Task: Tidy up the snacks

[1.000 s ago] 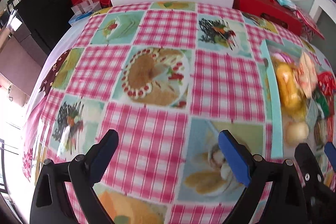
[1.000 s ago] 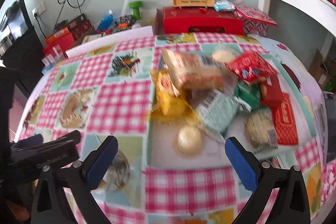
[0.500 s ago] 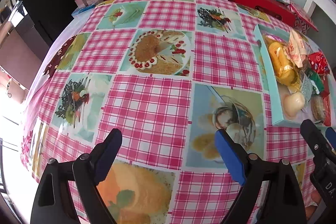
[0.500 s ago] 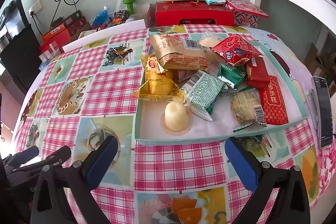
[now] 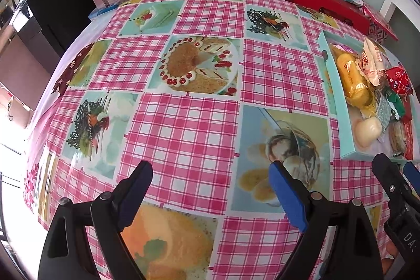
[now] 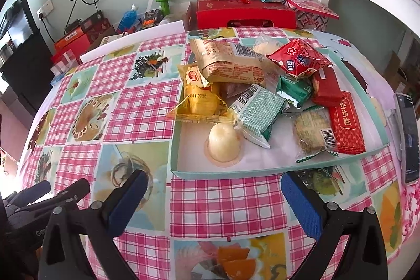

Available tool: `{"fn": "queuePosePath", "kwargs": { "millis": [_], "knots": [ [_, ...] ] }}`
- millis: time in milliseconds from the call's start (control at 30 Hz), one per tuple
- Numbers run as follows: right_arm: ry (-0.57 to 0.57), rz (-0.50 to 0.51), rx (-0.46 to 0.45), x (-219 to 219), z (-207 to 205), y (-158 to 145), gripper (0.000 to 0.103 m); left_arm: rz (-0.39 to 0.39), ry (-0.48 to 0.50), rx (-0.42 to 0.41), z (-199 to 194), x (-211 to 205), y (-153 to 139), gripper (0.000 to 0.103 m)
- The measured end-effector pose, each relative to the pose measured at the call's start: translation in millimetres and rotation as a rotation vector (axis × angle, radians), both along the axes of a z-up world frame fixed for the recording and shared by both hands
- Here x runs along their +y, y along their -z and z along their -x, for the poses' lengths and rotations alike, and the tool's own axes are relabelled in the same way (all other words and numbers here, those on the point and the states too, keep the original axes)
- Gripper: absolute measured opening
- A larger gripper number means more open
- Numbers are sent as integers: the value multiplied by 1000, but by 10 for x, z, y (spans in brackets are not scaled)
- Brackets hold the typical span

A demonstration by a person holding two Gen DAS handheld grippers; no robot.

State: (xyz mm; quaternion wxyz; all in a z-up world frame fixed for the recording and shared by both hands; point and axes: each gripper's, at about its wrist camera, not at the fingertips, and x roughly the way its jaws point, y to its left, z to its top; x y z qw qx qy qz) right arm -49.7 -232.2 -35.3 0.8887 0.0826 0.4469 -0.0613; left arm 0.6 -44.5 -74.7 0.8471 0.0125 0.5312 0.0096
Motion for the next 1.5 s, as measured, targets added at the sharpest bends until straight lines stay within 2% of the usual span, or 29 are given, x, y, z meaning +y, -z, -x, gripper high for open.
{"fn": "queuePosePath", "kwargs": {
  "millis": [1500],
  "knots": [
    [-2,-2,21,1,-25,47,103,-2,-3,-9,-1,3,-12,91]
  ]
}}
